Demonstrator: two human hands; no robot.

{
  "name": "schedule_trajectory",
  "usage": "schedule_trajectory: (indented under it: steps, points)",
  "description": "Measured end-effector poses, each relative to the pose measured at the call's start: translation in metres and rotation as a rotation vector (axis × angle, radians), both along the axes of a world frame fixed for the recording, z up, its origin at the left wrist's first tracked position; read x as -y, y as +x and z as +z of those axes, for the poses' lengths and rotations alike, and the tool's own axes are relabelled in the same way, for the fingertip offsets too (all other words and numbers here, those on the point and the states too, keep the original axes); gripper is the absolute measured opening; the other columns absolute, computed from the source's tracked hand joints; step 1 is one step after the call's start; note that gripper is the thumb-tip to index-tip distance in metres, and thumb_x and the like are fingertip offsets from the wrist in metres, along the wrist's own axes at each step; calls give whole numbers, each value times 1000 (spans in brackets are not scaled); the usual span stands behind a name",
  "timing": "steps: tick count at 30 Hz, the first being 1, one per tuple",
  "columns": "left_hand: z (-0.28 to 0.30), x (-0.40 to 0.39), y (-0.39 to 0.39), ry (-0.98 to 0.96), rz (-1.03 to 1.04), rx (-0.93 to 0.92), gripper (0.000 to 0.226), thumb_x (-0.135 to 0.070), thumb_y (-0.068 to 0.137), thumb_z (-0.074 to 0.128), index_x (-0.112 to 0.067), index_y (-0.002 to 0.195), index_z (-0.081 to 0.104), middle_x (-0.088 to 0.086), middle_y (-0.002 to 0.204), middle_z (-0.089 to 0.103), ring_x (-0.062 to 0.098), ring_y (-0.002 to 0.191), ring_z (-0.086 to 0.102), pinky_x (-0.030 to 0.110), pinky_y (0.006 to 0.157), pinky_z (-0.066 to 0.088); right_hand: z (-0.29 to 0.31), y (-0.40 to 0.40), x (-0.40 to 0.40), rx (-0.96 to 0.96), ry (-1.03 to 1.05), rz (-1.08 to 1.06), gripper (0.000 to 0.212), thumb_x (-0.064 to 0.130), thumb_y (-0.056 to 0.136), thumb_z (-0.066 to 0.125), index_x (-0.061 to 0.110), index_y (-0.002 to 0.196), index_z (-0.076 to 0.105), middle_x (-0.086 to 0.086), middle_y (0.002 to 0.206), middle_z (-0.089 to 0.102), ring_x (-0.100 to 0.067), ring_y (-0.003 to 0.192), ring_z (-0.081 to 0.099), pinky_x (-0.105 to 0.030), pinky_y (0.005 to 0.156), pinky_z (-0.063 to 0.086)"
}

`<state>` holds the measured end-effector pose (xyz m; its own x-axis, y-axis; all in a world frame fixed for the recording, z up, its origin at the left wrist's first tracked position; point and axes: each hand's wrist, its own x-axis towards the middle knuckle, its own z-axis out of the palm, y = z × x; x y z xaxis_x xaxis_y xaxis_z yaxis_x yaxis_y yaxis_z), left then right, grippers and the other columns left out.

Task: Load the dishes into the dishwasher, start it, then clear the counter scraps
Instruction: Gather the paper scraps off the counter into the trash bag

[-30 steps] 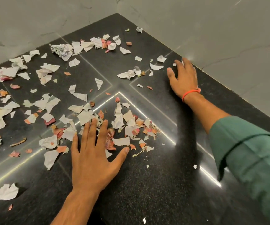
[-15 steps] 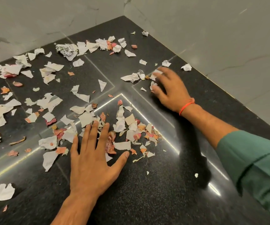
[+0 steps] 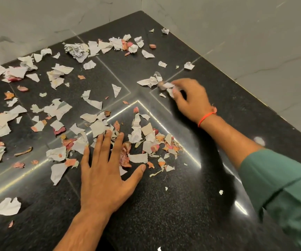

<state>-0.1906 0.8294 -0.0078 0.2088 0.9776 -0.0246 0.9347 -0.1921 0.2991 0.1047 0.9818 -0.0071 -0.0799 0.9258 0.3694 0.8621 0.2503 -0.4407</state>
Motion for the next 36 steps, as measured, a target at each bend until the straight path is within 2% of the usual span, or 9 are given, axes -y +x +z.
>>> schedule_trajectory:
  steps: [3,6,10,15,21,26,29,33,36]
  points:
    - [0,0,0,0,0,-6,96,-85,86,32,-38,163,1,-7,172,-2,10,158,-6,51,128,5,1,-38,37,42,11,276,25,20,99,57,7,115,69,-9,119,67,-23,112,59,-32,100,45]
    - [0,0,0,-2,7,-12,96,-85,86,31,-38,163,1,-8,172,-3,10,158,-7,51,128,4,2,-46,47,13,19,338,25,21,99,57,7,116,70,-12,128,62,-23,118,58,-30,100,46]
    - [-1,0,1,-1,9,2,96,-84,86,34,-38,163,2,-9,172,-3,10,158,-6,53,127,7,9,-13,-1,-146,148,-8,25,24,96,58,12,114,71,-11,124,60,-25,119,56,-39,104,43]
    - [-2,0,0,3,8,1,96,-85,86,33,-37,163,1,-9,172,-4,10,158,-6,53,127,8,4,28,-62,50,-233,-313,54,51,99,41,19,140,54,-11,151,43,-28,142,37,-41,116,28]
    - [-2,0,0,0,5,-1,96,-85,86,32,-37,164,3,-8,172,-2,10,158,-5,52,127,6,12,-26,-40,30,-197,100,40,32,105,39,13,136,54,-9,135,58,-23,125,51,-39,109,39]
    - [-1,0,0,2,9,-16,96,-85,86,32,-37,164,1,-8,172,-3,10,158,-6,51,127,5,12,-76,29,-66,-201,335,36,31,106,43,14,131,63,-4,139,60,-9,128,50,-17,108,35]
    - [0,0,0,0,10,-15,97,-86,86,31,-37,163,-1,-8,172,-5,10,158,-7,52,127,6,12,-85,54,-144,-214,391,35,30,104,46,11,124,69,-5,135,62,-13,126,55,-21,106,40]
    - [-1,0,-1,-1,10,-11,98,-88,86,28,-37,163,-5,-8,172,-6,10,158,-8,52,128,6,10,-71,20,-192,-32,212,32,26,102,48,7,113,72,-11,125,64,-19,119,58,-35,102,46]
    - [-1,0,0,5,7,5,98,-87,86,29,-38,162,-6,-9,172,-7,9,158,-9,50,128,4,10,-42,-41,-175,-77,-65,45,40,101,46,9,127,64,-15,139,53,-23,132,48,-40,112,38]
